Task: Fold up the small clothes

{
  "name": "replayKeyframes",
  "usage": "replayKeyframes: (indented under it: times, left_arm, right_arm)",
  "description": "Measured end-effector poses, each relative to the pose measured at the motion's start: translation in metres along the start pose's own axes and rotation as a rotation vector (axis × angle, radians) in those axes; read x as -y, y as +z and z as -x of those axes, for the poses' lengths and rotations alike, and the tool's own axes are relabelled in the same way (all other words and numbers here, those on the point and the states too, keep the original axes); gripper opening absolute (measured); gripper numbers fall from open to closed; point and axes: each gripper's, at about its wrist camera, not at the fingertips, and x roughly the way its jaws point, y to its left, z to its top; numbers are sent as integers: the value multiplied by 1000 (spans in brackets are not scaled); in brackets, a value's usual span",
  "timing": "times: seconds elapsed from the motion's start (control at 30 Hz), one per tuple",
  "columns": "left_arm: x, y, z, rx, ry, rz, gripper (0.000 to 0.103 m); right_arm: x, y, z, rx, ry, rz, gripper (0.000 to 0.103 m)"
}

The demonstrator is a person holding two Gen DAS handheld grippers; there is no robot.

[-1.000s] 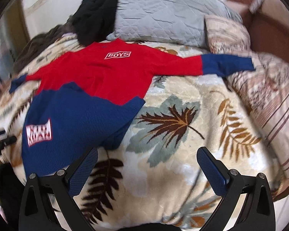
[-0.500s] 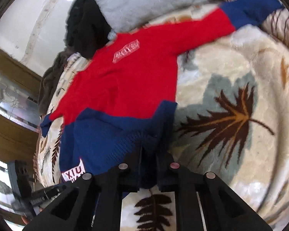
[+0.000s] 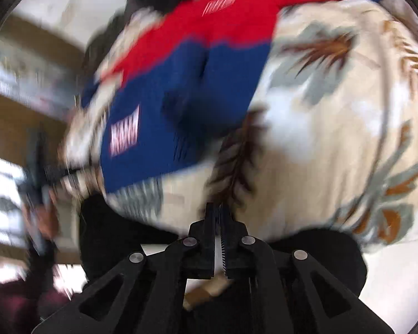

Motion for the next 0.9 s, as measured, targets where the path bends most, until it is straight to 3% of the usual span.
replayKeyframes:
  times: [0.03, 0.1, 0.13, 0.17, 0.27, 0.3, 0.33, 0.37, 0.43, 0.53, 0.6, 0.77, 0.83, 0.9]
  left_arm:
    - [5, 3, 1, 22, -4, -18, 9]
    - [11, 9, -3, 33, -18, -33, 32]
    - [14, 12, -9, 34, -32, -23, 49]
    - [16, 16, -14, 34, -42, -20, 52]
    - [21, 21, -28, 24, -27, -5, 50]
    - [25, 21, -27, 40, -13, -21, 40]
    - [28, 22, -26, 42, -8, -34, 7]
    - [30, 23, -25, 35, -5, -47, 8]
    - [27, 24, -18, 38, -18, -31, 8]
    - [23, 24, -11, 43, 5, -34, 8]
    - [23, 24, -15, 34, 34, -39, 9]
    - [25, 18, -20, 6, 65, -63, 9]
    - [26, 16, -11, 24, 37, -73, 9]
    - [27, 16, -8, 38, 5, -74, 15]
  right_arm:
    - [8, 12, 10, 67, 6, -43, 13]
    - [18, 34, 18, 159, -3, -86, 37]
    - [22, 45, 15, 185, -21, -108, 53]
    - [27, 55, 7, 197, -37, -142, 55]
    - [40, 70, -30, 138, 5, -233, 55]
    - [40, 74, -44, 116, 36, -250, 55]
    - [35, 76, -49, 122, 40, -230, 48]
    - [26, 77, -50, 129, 34, -182, 7]
    - [15, 81, -46, 87, 58, -119, 4]
    - [7, 75, -9, 184, 4, -11, 4]
    - [21, 73, 14, 245, -52, -25, 3]
    - [59, 72, 9, 167, -187, -120, 1]
    - [65, 67, 17, 184, -86, -158, 8]
    - [70, 67, 17, 192, -50, -203, 27]
